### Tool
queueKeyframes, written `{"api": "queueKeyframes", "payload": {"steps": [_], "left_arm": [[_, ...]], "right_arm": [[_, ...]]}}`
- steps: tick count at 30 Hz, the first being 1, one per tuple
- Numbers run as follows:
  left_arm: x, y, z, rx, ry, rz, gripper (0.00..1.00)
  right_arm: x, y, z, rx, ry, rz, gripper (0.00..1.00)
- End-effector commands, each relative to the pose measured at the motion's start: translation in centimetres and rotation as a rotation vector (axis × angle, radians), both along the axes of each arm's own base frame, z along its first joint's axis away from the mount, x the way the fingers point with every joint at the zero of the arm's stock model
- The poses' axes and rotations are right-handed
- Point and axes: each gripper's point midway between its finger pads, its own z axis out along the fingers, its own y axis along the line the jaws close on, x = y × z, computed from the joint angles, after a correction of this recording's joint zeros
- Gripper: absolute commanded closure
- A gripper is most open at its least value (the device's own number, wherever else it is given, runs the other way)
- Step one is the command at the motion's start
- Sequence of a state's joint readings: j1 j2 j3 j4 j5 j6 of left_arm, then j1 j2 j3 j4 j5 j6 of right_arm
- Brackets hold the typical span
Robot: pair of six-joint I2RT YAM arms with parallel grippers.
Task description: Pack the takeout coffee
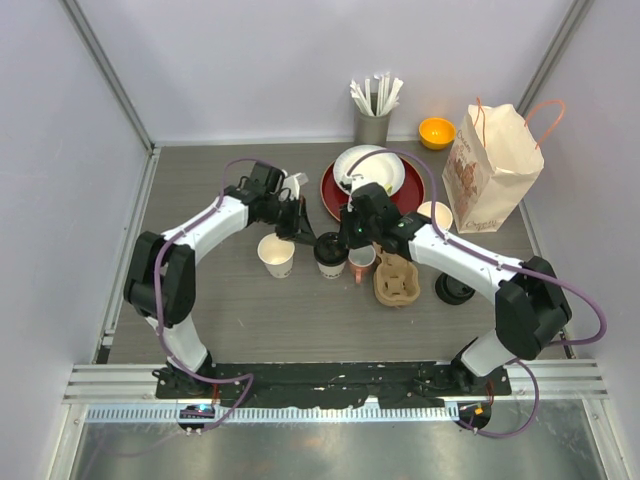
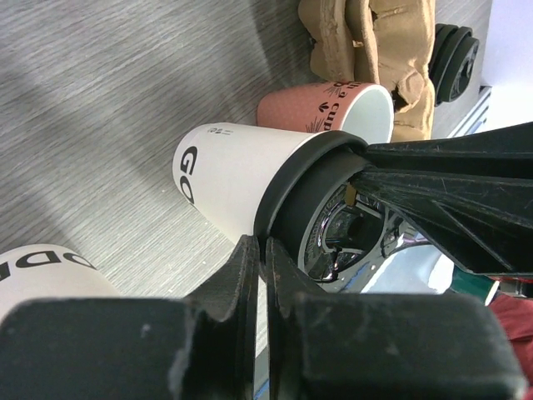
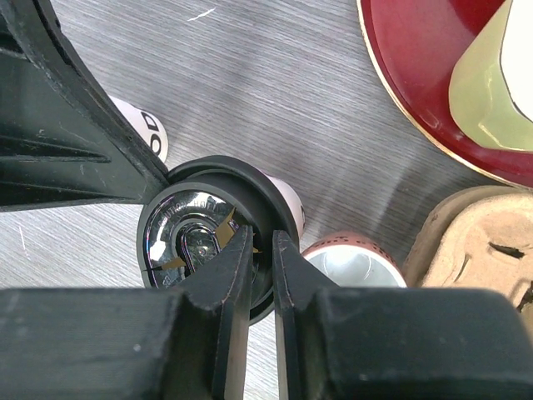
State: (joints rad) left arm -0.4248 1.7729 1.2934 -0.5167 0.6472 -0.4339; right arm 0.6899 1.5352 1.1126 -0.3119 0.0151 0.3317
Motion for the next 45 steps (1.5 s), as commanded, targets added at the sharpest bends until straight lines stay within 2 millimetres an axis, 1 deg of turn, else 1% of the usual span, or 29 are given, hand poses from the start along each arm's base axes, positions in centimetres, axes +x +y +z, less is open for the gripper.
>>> {"api": "queueKeyframes", "payload": {"steps": [1, 2, 3, 4, 5, 7, 8, 9, 11, 12, 16, 18, 20, 21, 23, 24, 26, 28, 32, 34, 37, 38, 39, 40, 41, 42, 43, 44, 45], "left_arm": [[-1.3, 2.7, -2.7, 0.189, -0.025, 0.004, 0.88], [-1.0, 2.5, -1.4, 0.171, -0.063, 0.002, 0.82], [-0.9, 2.4, -0.6, 0.160, -0.088, -0.006, 0.79], [-1.0, 2.4, 0.8, 0.140, -0.118, -0.012, 0.76], [-1.0, 2.3, 1.6, 0.131, -0.133, -0.015, 0.73], [-1.1, 2.5, 2.3, 0.134, -0.146, -0.022, 0.71], [-0.9, 2.6, 2.7, 0.140, -0.158, -0.020, 0.71], [-0.9, 2.6, 2.9, 0.142, -0.163, -0.023, 0.71], [-0.6, 2.7, 3.0, 0.146, -0.173, -0.018, 0.71], [-0.6, 2.6, 3.2, 0.139, -0.176, -0.022, 0.70], [0.1, 2.1, 3.5, 0.123, -0.187, -0.025, 0.71], [0.2, 1.6, 3.5, 0.098, -0.181, -0.033, 0.71], [0.3, 1.0, 3.9, 0.070, -0.178, -0.035, 0.71], [0.4, 0.7, 4.1, 0.053, -0.181, -0.040, 0.71], [0.6, 0.6, 4.5, 0.043, -0.187, -0.043, 0.71], [0.6, 0.5, 4.4, 0.047, -0.188, -0.047, 0.71], [0.8, 0.9, 3.8, 0.076, -0.176, -0.038, 0.73], [0.3, 1.0, 2.6, 0.095, -0.127, -0.053, 0.74], [-0.5, 0.9, 1.1, 0.083, -0.068, -0.060, 0.75], [-0.7, 1.1, 0.7, 0.094, -0.057, -0.059, 0.76], [-0.4, 1.3, 1.3, 0.075, -0.058, -0.049, 0.77], [-0.4, 1.3, 1.9, 0.068, -0.071, -0.047, 0.77], [-0.3, 1.3, 2.3, 0.062, -0.081, -0.046, 0.77], [-0.4, 1.2, 2.7, 0.053, -0.090, -0.048, 0.76], [-0.4, 1.1, 3.5, 0.036, -0.106, -0.046, 0.76], [-0.4, 1.0, 3.8, 0.026, -0.109, -0.046, 0.76], [-0.5, 0.9, 4.3, 0.019, -0.117, -0.047, 0.76], [-0.4, 0.9, 4.4, 0.019, -0.117, -0.042, 0.76], [-0.5, 1.0, 4.6, 0.019, -0.120, -0.038, 0.76]], "right_arm": [[-2.8, 0.5, -3.2, -0.056, 0.129, 0.121, 0.89], [-2.9, 0.7, -3.0, -0.056, 0.123, 0.152, 0.90], [-2.7, 1.0, -2.7, -0.053, 0.112, 0.169, 0.90], [-2.6, 1.0, -2.7, -0.058, 0.108, 0.183, 0.90], [-2.6, 1.1, -3.0, -0.064, 0.113, 0.212, 0.90], [-2.4, 1.4, -2.8, -0.068, 0.115, 0.240, 0.90], [-2.5, 1.5, -3.2, -0.079, 0.128, 0.271, 0.90], [-2.3, 1.8, -2.9, -0.078, 0.120, 0.288, 0.90], [-2.4, 2.2, -3.0, -0.078, 0.124, 0.329, 0.90], [-2.1, 2.4, -2.8, -0.085, 0.107, 0.352, 0.90], [-1.9, 2.7, -2.2, -0.118, 0.080, 0.442, 0.90], [-1.6, 2.8, -1.7, -0.137, 0.065, 0.475, 0.90], [-1.5, 3.0, -1.9, -0.158, 0.051, 0.533, 0.90], [-1.4, 3.2, -1.5, -0.160, 0.049, 0.549, 0.90], [-1.7, 3.4, -1.9, -0.169, 0.058, 0.607, 0.90], [-1.4, 3.7, -1.7, -0.170, 0.046, 0.618, 0.90], [-1.3, 3.8, -1.7, -0.174, 0.040, 0.646, 0.90], [-1.1, 4.1, -1.5, -0.170, 0.031, 0.656, 0.89], [-0.8, 4.5, -1.5, -0.168, 0.029, 0.664, 0.89], [-0.7, 4.4, -1.5, -0.172, 0.026, 0.660, 0.89], [-0.7, 4.0, -1.6, -0.188, 0.023, 0.652, 0.89], [-0.6, 3.9, -1.4, -0.190, 0.017, 0.647, 0.88], [-0.4, 3.7, -1.1, -0.188, 0.009, 0.637, 0.83], [-0.2, 3.7, -0.7, -0.182, 0.002, 0.623, 0.81], [0.2, 3.9, 0.1, -0.169, -0.014, 0.611, 0.78], [0.5, 4.0, 0.6, -0.164, -0.022, 0.596, 0.71], [0.5, 4.1, 1.1, -0.150, -0.008, 0.575, 0.69], [1.1, 4.6, 2.5, -0.137, -0.031, 0.567, 0.66], [1.3, 4.8, 2.7, -0.132, -0.022, 0.556, 0.63]]}}
